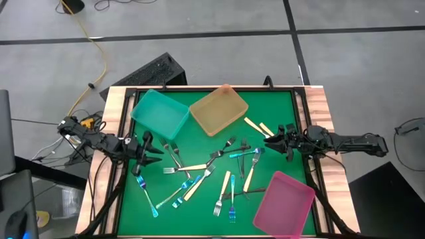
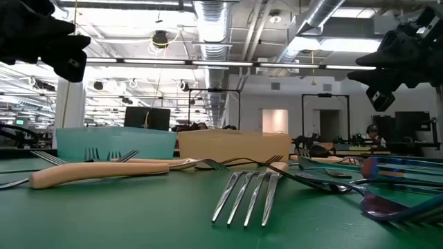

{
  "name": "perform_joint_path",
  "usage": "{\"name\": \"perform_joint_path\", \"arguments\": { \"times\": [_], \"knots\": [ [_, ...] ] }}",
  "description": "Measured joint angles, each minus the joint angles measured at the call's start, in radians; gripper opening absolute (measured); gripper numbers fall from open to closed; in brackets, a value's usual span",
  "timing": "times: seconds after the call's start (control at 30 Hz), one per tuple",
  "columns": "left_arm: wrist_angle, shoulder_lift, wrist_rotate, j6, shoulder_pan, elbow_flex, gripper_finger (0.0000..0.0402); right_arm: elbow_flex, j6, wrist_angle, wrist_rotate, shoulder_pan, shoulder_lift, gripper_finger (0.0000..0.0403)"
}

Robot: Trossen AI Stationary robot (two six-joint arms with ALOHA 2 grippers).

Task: Sort silverware by color (type)
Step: Put the yellow fork into the pink bin

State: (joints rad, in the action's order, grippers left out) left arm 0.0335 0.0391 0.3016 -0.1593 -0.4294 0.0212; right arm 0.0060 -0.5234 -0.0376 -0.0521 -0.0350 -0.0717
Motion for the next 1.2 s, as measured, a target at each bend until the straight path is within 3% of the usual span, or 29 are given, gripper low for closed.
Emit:
{"name": "perform_joint_path", "arguments": {
  "times": [0.53,0.73,1.2],
  "knots": [
    [0.005,0.0,0.043,-0.003,0.0,0.0,0.0112,0.0,0.0,0.0,0.0,0.0,0.0,0.0152],
    [0.031,-0.001,0.09,0.061,0.0,0.0,0.0112,0.0,0.0,0.0,0.0,0.0,0.0,0.0152],
    [0.04,0.0,0.091,0.005,0.0,0.0,0.0112,0.0,0.028,-0.001,0.002,-0.001,0.0,0.0152]
  ]
}}
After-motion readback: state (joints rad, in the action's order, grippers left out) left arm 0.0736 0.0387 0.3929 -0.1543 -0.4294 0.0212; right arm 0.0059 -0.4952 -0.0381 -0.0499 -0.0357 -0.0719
